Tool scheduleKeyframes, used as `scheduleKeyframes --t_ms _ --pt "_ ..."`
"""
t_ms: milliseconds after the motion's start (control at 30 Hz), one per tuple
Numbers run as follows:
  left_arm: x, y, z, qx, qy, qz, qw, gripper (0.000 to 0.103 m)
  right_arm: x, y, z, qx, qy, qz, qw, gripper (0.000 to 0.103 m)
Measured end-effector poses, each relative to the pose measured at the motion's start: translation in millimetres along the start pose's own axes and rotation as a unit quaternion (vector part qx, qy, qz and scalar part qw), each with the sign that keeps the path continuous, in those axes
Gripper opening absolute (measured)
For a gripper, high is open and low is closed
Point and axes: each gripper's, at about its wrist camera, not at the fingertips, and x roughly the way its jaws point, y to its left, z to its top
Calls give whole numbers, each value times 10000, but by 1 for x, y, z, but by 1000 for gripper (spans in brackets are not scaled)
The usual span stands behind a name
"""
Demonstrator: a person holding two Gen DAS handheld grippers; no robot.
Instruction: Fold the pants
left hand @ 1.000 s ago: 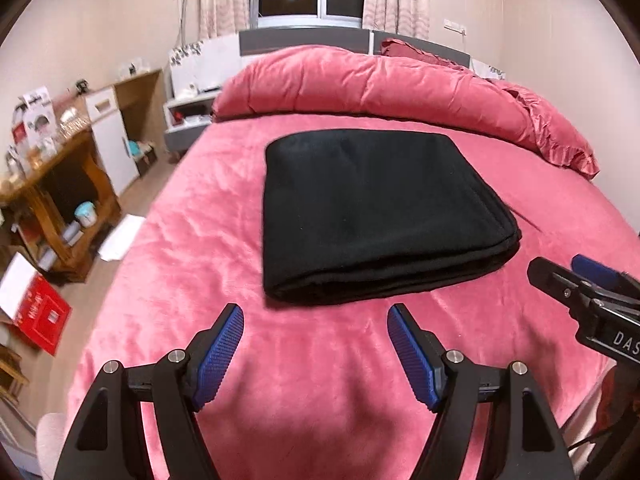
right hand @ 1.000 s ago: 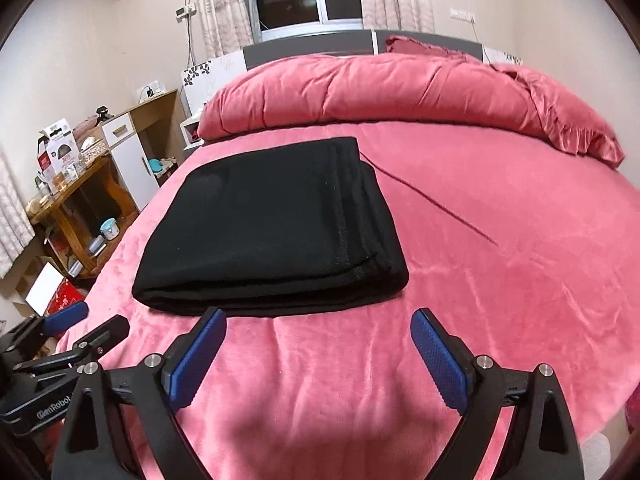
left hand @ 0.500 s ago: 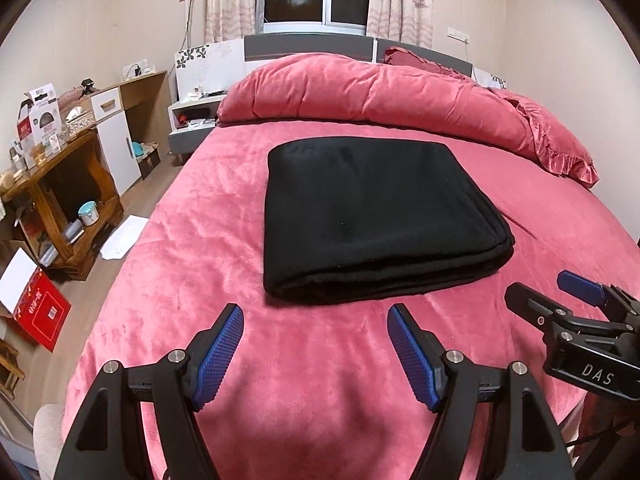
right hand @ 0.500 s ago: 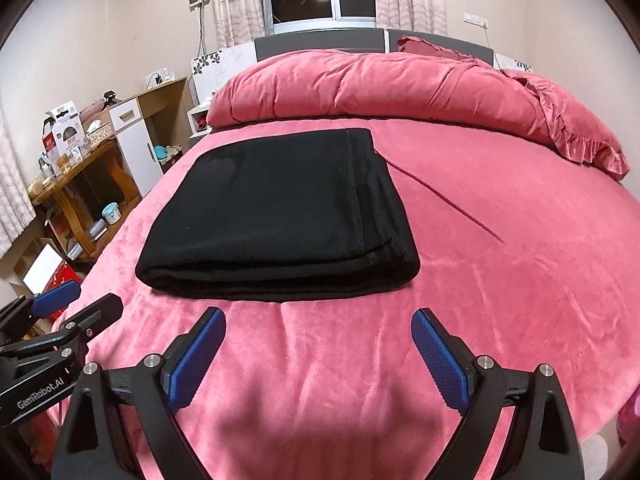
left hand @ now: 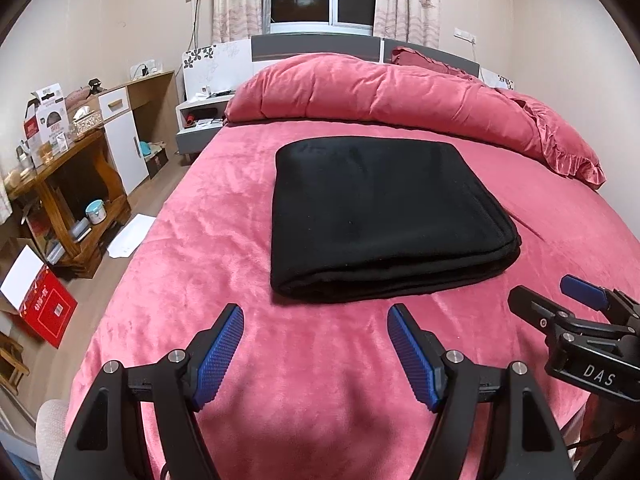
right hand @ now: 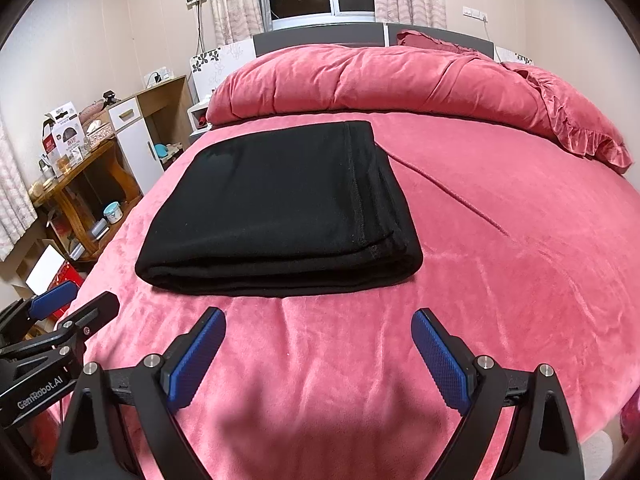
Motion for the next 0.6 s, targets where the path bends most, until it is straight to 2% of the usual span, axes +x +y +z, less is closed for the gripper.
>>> scheduleKeyframes --t_ms 600 --pt "5 0 -2 26 92 28 10000 76 4 1 -2 65 63 49 9999 94"
